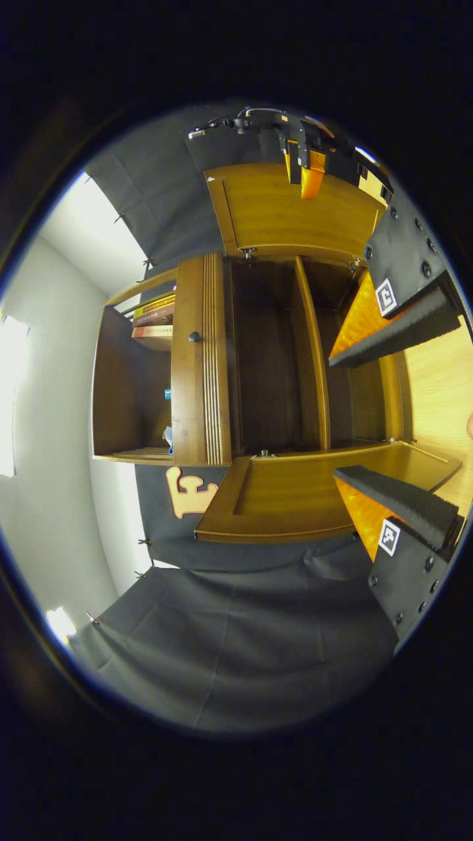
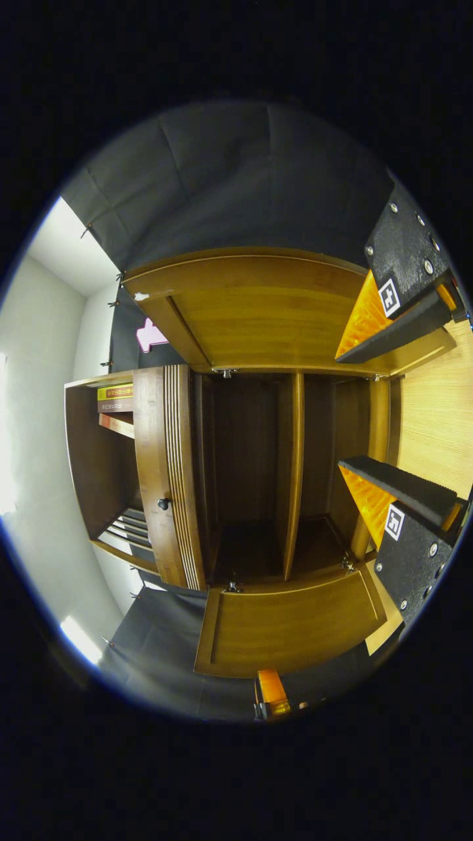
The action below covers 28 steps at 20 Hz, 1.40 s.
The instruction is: Open the right door of the double-door shoe cabinet with the right hand, and open the left door with the left hand.
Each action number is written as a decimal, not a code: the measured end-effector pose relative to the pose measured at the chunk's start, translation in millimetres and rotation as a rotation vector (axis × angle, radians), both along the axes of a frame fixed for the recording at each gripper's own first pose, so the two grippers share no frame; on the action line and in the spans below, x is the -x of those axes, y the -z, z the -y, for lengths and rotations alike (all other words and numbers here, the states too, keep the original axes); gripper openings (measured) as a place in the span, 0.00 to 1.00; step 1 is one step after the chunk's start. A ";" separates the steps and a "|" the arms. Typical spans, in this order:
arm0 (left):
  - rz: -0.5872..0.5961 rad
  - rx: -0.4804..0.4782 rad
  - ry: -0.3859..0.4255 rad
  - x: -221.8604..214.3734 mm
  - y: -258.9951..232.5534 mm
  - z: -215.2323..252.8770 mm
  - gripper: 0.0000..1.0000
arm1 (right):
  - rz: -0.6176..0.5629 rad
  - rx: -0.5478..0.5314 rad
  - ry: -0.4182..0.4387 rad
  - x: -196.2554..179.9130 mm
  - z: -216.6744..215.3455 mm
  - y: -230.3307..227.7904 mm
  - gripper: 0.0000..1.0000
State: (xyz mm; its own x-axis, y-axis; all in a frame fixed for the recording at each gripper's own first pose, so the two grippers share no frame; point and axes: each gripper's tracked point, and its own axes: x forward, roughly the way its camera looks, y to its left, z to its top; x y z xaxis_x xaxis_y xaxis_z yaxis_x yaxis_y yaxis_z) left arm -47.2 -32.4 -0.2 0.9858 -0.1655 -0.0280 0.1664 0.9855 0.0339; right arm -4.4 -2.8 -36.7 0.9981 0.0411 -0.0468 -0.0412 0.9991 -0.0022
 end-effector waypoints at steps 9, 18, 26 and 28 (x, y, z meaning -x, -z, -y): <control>-0.016 0.014 0.021 -8.3 3.3 24.6 1.00 | 0.038 0.023 -0.001 9.8 2.5 -19.7 0.99; -0.004 -0.020 -0.039 -12.4 1.2 9.3 1.00 | 0.044 0.003 -0.011 10.5 3.6 -20.9 0.92; 0.029 -0.032 -0.007 -9.7 -8.4 24.5 1.00 | 0.055 0.013 -0.015 15.6 1.9 -27.0 0.99; 0.027 -0.042 -0.016 -8.0 -8.6 22.1 1.00 | 0.051 0.006 -0.014 17.1 1.5 -27.9 0.99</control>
State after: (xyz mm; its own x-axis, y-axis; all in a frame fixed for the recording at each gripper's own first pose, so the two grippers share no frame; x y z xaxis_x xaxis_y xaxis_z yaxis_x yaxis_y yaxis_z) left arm -39.1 -54.5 8.4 0.9888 -0.1488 -0.0075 0.1489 0.9856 0.0797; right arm -21.6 -4.3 -8.9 0.9985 0.0547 0.0036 -0.0547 0.9984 -0.0111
